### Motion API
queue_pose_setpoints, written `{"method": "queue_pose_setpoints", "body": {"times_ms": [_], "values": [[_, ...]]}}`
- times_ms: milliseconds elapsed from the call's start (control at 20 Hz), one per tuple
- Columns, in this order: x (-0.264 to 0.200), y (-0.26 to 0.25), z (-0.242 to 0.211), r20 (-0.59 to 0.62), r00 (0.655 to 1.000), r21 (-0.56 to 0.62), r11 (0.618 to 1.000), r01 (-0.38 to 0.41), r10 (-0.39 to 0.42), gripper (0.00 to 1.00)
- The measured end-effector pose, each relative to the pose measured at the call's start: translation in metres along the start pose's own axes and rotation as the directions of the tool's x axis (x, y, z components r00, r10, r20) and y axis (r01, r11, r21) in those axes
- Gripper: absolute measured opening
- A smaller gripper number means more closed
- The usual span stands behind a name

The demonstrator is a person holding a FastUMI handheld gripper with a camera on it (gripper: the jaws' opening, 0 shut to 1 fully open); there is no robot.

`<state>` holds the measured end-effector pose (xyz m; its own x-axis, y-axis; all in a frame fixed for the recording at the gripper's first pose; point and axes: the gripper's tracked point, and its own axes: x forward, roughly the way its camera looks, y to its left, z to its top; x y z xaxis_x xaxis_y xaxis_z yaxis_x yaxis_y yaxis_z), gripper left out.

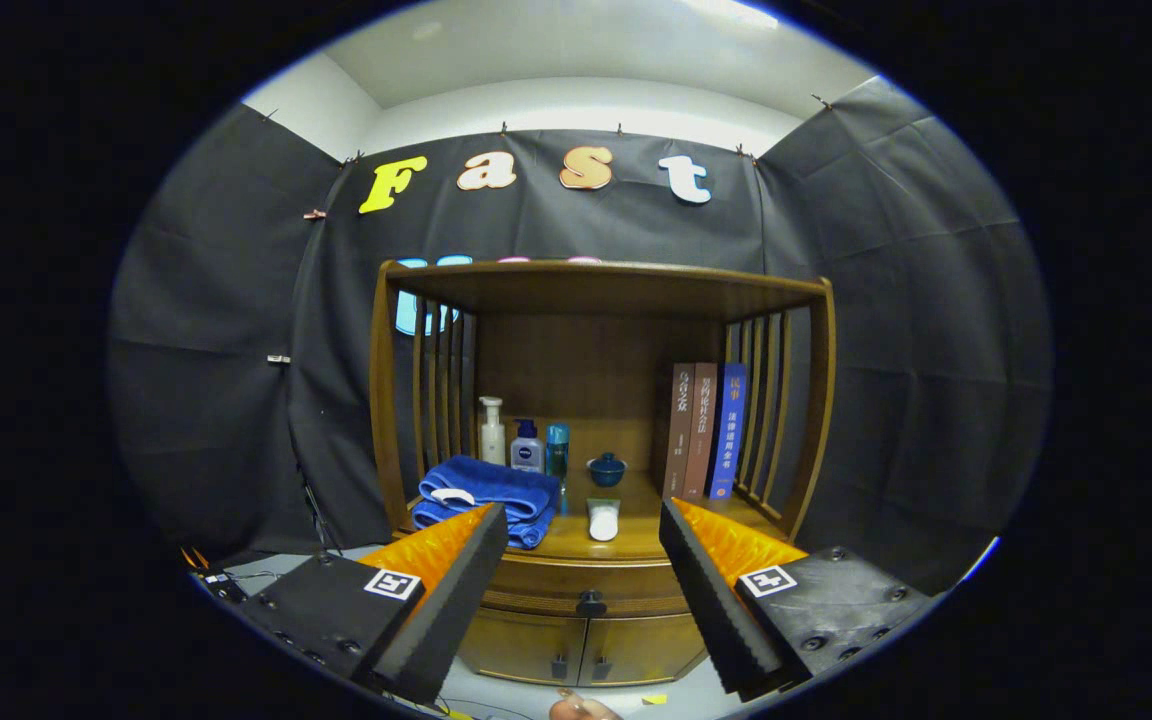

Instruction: Pull open the drawer, take out the items inside it, and place them on the countertop above the cabinet.

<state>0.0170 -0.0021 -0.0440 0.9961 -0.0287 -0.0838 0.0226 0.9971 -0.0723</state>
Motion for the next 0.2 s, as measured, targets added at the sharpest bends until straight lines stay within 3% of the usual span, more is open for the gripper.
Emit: {"method": "queue_pose_setpoints", "body": {"times_ms": [200], "values": [[-0.018, 0.002, 0.028, 0.036, 0.999, 0.002, 1.0, -0.003, 0.003, 1.0]]}}
